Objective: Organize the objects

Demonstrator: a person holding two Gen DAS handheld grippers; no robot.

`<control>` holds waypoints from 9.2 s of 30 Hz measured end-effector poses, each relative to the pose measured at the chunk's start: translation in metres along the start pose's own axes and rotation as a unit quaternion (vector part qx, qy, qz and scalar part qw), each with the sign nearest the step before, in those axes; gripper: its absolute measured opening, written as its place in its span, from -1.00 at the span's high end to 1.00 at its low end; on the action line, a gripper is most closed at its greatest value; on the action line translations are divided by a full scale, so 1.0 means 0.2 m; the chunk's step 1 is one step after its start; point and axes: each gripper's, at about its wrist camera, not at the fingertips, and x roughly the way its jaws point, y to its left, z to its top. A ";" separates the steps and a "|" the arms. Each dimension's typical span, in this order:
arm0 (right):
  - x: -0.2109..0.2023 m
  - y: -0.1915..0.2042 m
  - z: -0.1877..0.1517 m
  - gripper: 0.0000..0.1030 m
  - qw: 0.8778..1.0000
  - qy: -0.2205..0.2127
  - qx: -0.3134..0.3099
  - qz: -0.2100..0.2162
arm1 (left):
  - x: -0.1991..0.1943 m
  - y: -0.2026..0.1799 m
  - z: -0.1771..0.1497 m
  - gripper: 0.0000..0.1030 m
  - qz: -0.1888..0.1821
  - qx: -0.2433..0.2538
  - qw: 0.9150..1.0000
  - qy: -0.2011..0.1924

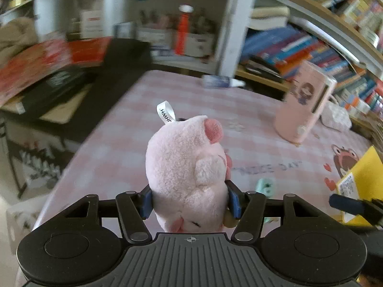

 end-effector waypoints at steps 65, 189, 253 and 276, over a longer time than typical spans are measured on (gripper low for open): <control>-0.75 0.36 -0.43 0.55 0.998 -0.066 0.003 -0.005 | -0.88 0.13 -0.55 -0.13 -0.060 0.083 0.992 -0.071; -0.61 -1.24 -0.34 0.55 0.997 -0.019 0.045 -0.059 | -0.38 -1.52 -0.51 -0.65 -0.116 0.294 0.943 -0.103; -1.24 -0.25 -0.96 -1.00 0.982 -0.037 0.104 -0.153 | -1.03 -0.62 -0.97 -0.94 0.014 0.156 0.985 -0.079; -1.28 -0.20 -1.01 -1.00 0.982 -0.037 0.107 -0.151 | -1.07 -0.59 -1.00 -0.95 0.027 0.143 0.987 -0.071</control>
